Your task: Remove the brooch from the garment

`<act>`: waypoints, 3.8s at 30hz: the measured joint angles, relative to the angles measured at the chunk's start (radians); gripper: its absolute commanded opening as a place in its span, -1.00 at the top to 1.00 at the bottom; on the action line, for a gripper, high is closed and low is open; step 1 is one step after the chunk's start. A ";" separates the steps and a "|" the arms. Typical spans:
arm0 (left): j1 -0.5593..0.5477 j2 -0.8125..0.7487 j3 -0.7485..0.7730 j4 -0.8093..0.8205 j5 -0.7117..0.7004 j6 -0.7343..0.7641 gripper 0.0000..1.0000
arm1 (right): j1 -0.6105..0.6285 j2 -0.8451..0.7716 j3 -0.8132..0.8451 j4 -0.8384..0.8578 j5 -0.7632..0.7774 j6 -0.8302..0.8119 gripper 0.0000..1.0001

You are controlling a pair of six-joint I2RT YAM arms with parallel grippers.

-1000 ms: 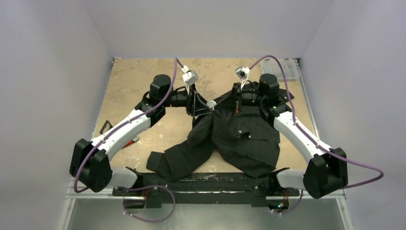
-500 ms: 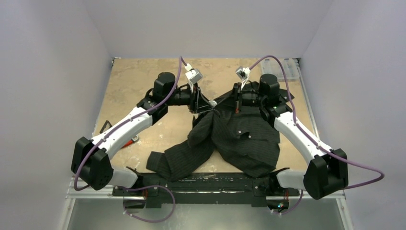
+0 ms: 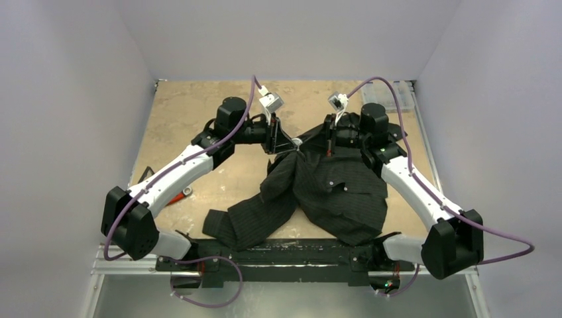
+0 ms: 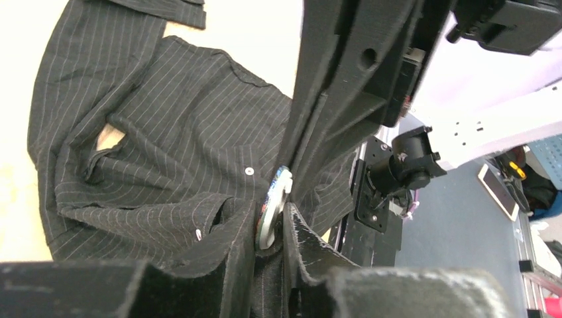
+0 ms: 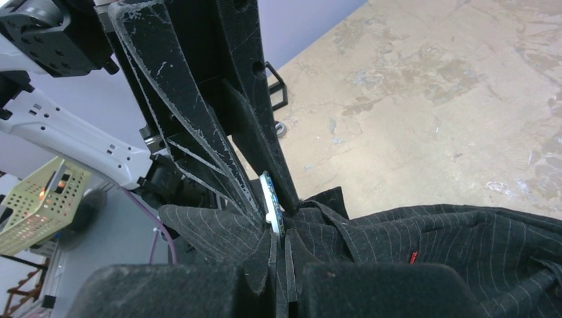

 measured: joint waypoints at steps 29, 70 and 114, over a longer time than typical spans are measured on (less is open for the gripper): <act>-0.033 0.014 0.056 -0.098 -0.134 0.056 0.28 | 0.002 -0.001 0.000 -0.015 0.066 0.003 1.00; 0.010 -0.007 -0.047 0.107 -0.014 0.030 0.13 | 0.008 -0.002 0.000 -0.036 0.038 -0.027 1.00; 0.085 0.039 -0.177 -0.001 0.069 0.064 1.00 | 0.205 -0.027 -0.115 0.082 0.546 -0.570 1.00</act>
